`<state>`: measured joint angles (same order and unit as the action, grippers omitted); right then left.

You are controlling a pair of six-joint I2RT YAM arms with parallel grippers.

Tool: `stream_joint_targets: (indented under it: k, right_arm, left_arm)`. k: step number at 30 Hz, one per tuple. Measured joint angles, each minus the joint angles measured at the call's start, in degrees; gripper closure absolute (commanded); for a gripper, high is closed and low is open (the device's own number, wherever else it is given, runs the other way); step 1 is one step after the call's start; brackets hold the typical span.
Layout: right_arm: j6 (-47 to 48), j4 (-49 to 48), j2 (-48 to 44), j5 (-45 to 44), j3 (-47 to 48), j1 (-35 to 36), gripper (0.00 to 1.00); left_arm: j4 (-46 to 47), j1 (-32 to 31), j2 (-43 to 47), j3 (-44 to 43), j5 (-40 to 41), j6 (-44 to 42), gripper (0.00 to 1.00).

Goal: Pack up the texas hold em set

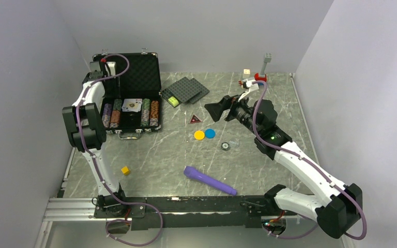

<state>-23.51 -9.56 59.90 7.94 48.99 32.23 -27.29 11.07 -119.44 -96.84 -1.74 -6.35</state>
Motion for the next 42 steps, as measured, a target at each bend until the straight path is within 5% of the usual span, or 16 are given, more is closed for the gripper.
stream_joint_targets:
  k: [14, 30, 42]
  right_arm:
    - [0.0, -0.1, 1.6, 0.0, 0.0, 0.0, 0.0]
    - [0.0, -0.2, 0.3, 0.0, 0.0, -0.1, 0.0]
    - [0.0, 0.0, -2.2, -0.2, 0.0, -0.1, 0.0]
  left_arm:
    - [0.0, -0.3, -6.5, -6.6, -1.5, -0.3, 0.54]
    - [-2.1, -1.8, -7.0, -7.0, 1.6, -0.5, 0.76]
    - [1.3, -1.8, -5.4, -3.1, 2.7, -0.7, 0.73]
